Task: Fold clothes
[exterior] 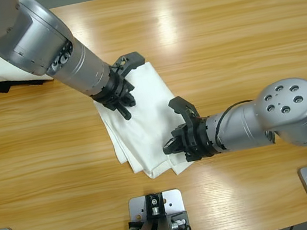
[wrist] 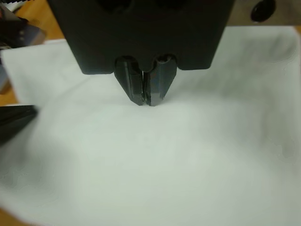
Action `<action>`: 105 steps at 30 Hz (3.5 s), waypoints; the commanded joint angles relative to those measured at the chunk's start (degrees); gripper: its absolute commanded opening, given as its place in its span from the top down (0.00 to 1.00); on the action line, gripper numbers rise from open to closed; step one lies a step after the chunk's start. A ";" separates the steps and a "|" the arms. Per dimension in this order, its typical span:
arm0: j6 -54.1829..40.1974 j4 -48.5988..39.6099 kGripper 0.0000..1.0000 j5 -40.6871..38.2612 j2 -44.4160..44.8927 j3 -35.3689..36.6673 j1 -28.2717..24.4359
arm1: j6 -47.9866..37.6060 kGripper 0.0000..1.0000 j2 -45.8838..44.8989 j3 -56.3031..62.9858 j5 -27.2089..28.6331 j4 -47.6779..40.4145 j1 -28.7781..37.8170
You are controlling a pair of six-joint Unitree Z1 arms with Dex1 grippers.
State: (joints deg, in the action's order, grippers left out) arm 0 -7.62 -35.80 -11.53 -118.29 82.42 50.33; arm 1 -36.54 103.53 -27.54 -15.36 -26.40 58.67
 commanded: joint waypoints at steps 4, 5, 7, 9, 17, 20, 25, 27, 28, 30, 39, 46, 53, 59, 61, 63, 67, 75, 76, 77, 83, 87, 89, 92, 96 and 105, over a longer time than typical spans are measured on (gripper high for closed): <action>4.00 -2.49 1.00 7.27 -7.02 -5.95 2.05 | -0.73 1.00 4.52 3.02 -1.20 -0.34 -0.40; 4.37 -2.33 1.00 7.75 -7.09 -6.88 2.05 | -0.78 1.00 4.75 3.09 -1.30 -0.32 -0.40; 5.37 -2.17 1.00 8.29 -6.88 -7.94 2.05 | -1.20 1.00 5.24 3.23 -1.43 -0.23 -0.40; 6.27 -2.17 1.00 8.54 -6.51 -8.47 2.05 | -1.55 1.00 5.89 3.53 -1.50 -0.04 -0.40; 9.85 -3.35 1.00 11.00 2.13 -12.88 -0.53 | -4.33 1.00 9.85 3.94 -1.51 3.11 -0.40; 10.71 -3.42 1.00 12.63 7.55 -17.61 -4.36 | -4.80 1.00 9.99 4.16 -1.43 3.27 -0.40; 11.31 -4.93 1.00 14.51 17.60 -21.98 -9.62 | -4.93 1.00 9.06 4.25 -1.20 4.41 -0.40; 11.40 -5.54 1.00 14.30 21.24 -21.28 -9.60 | -4.66 1.00 7.77 4.23 -1.09 4.74 -0.40; 11.40 -5.88 1.00 13.69 22.45 -20.38 -8.88 | -4.45 1.00 7.14 4.06 -0.95 5.36 -0.40; 11.40 -6.04 1.00 12.05 23.86 -18.52 -5.96 | -3.63 1.00 6.24 3.90 -0.81 6.41 -0.40; 12.19 2.51 1.00 6.36 12.03 -11.24 4.78 | -0.22 1.00 -3.21 3.34 -0.25 11.83 -0.40; 11.10 3.53 1.00 6.08 6.85 -6.69 2.55 | 5.30 1.00 -22.72 -13.94 7.77 40.09 -0.42; 11.12 3.09 1.00 4.41 2.50 -2.58 2.14 | 4.44 1.00 -19.89 -15.79 4.67 36.51 2.15; 11.43 3.19 1.00 3.35 -0.92 0.36 2.14 | 0.66 1.00 -12.55 -11.32 3.62 24.50 7.56; 11.66 3.19 1.00 3.35 -1.15 0.69 2.14 | 0.40 1.00 -12.21 -9.71 3.78 23.08 7.59; 11.66 3.10 1.00 3.23 -1.50 0.50 2.14 | -0.20 1.00 -11.39 -7.75 3.79 20.77 7.59; 11.57 3.10 1.00 2.84 -2.82 -0.05 2.14 | -1.57 1.00 -8.17 -5.24 3.88 16.45 8.97; 12.63 3.09 1.00 2.83 -4.72 0.18 2.23 | -4.68 1.00 -5.97 -3.08 3.85 13.21 13.18; 12.81 3.10 1.00 2.83 -4.93 0.31 2.23 | -5.31 1.00 -5.97 -2.85 3.85 13.21 14.08; 13.00 3.10 1.00 2.83 -5.14 0.39 2.23 | -5.81 1.00 -6.08 -2.69 3.90 13.21 14.96; 13.68 3.19 1.00 2.83 -5.81 0.22 2.23 | -7.18 1.00 -5.94 -1.51 4.00 13.39 16.30; 13.77 3.19 1.00 2.88 -5.02 0.13 2.23 | -8.43 1.00 -4.57 -0.95 5.11 13.39 16.21; 13.75 3.19 1.00 2.88 -4.62 -0.22 2.23 | -9.02 1.00 -3.63 -1.11 5.34 13.32 16.23; 13.46 3.19 1.00 2.91 -4.30 -0.27 2.23 | -8.74 1.00 -4.97 -1.11 5.36 13.39 16.28; 13.40 3.07 1.00 2.91 -2.38 -0.33 2.23 | -5.61 1.00 -18.43 -5.01 6.75 25.61 16.26; 13.51 2.58 1.00 3.00 -2.21 -0.85 2.40 | -2.45 1.00 -14.32 -8.05 6.96 22.04 16.10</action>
State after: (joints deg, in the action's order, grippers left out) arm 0 5.62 -33.04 -7.80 -120.24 82.74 52.78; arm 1 -41.19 82.49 -36.41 -7.78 2.87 74.33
